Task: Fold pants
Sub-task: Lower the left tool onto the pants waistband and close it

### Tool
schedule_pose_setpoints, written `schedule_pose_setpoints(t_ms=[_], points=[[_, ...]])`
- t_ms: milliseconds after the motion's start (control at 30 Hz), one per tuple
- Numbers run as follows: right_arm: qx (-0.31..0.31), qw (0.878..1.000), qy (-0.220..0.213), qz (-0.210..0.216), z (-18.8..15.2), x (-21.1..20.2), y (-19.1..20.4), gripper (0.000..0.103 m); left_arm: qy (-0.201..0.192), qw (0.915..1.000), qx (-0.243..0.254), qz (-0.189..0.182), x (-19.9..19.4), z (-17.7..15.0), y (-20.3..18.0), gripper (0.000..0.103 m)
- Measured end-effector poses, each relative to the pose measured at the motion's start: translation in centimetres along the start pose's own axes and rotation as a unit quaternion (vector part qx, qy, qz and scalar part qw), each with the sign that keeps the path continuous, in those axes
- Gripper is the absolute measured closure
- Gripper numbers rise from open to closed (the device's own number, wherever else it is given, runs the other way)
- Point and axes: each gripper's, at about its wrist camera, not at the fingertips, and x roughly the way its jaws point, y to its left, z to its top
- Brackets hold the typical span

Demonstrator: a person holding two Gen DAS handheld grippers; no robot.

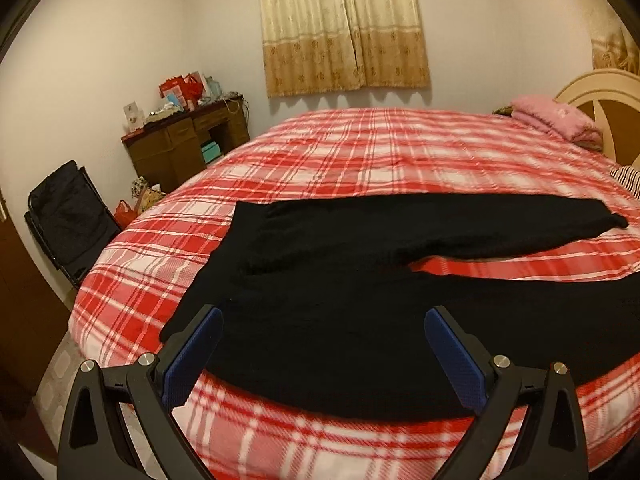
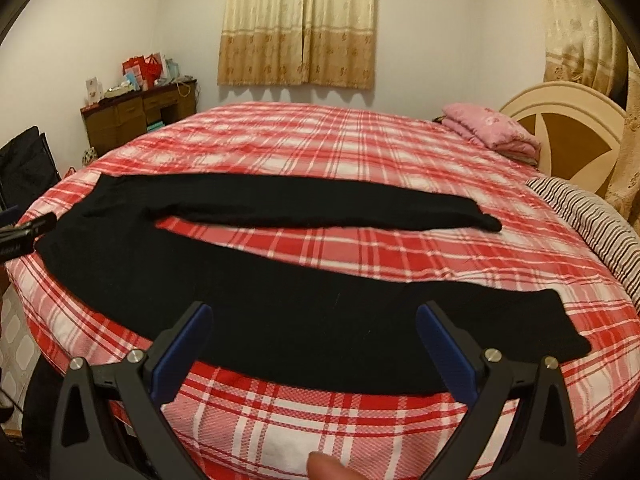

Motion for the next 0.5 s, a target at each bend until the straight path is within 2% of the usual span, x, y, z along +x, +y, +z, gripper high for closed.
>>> schedule_pose_setpoints(t_ms=[100,267,400,500], points=[[0.003,1.000,0.012,0.002,0.0,1.3,-0.5,0.000,0.012,0.9998,0.012,0.006,2.8,1.1,1.7,0.001],[0.022,1.000,0.018,-0.008,0.2,2.9,-2.4,0.000,0.017,0.9992,0.003,0.036,8.5,4.7,7.3,0.001],[0.042,0.999,0.020,-0.006,0.4,4.4,-3.7,0.000,0.047,0.9981,-0.014,0.037,13.8,7.5,11.2,0.001],[0.047,0.999,0.018,-0.008,0.2,5.1,-4.0,0.003,0.064,0.9975,-0.017,0.026,17.6,9.0,12.6,0.002]])
